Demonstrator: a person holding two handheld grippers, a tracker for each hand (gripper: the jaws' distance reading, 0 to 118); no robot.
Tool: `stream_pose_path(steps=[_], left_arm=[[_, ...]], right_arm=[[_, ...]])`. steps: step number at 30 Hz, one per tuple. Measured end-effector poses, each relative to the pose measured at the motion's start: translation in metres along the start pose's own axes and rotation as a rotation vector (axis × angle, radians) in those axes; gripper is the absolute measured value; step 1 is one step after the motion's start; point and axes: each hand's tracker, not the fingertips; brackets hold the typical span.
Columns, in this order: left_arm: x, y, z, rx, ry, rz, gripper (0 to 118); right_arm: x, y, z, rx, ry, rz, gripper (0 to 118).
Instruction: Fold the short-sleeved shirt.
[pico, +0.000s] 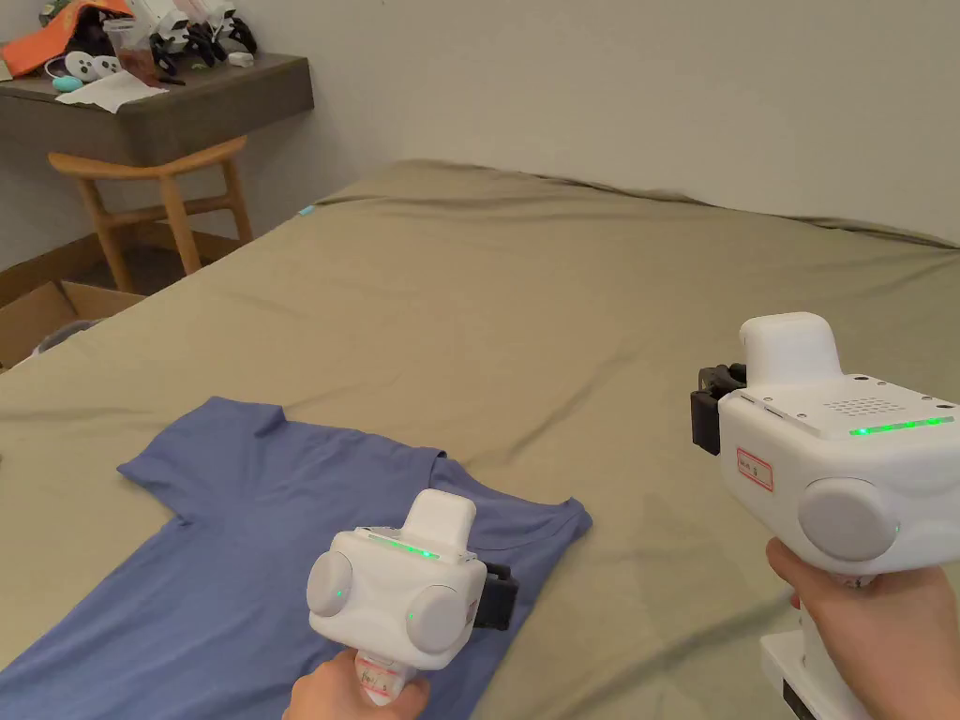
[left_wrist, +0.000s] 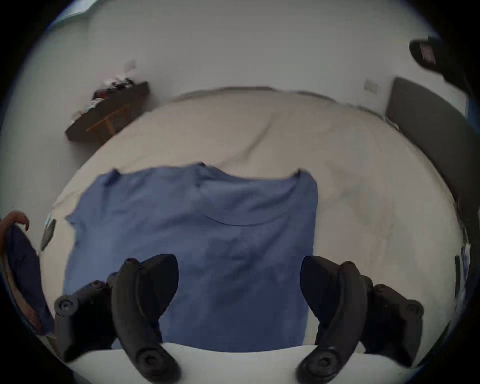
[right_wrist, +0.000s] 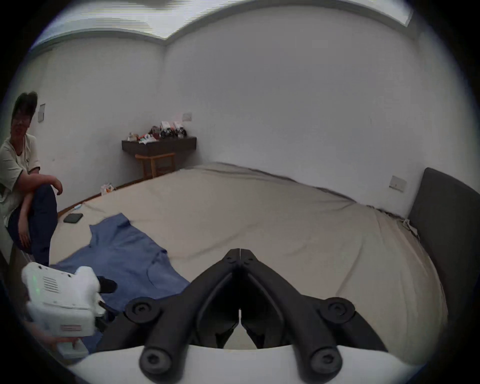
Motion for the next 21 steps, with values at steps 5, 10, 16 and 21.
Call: stream_pose_path(steps=[5,10,16,21], left_arm=[[0.028,-0.019,-0.017,0.088,0.116,-0.174,70],[0.002,-0.018,-0.017,0.036,0.06,-0.045,0],[-0.028,-0.001,0.013,0.134,-0.074,0.274,0],[0.019,0.042,0.063,0.253,-0.089,0.16,0]], right_arm=[[0.026,-0.032,-0.002,-0.05,0.027,-0.057,2],[0.044,-0.057,0.013,-0.059,0.039,-0.095,2],[0.079,-0.088,0.067,-0.039,0.038,-0.156,2],[0.123,-0.108,0.142,-0.013,-0.065,-0.175,2]])
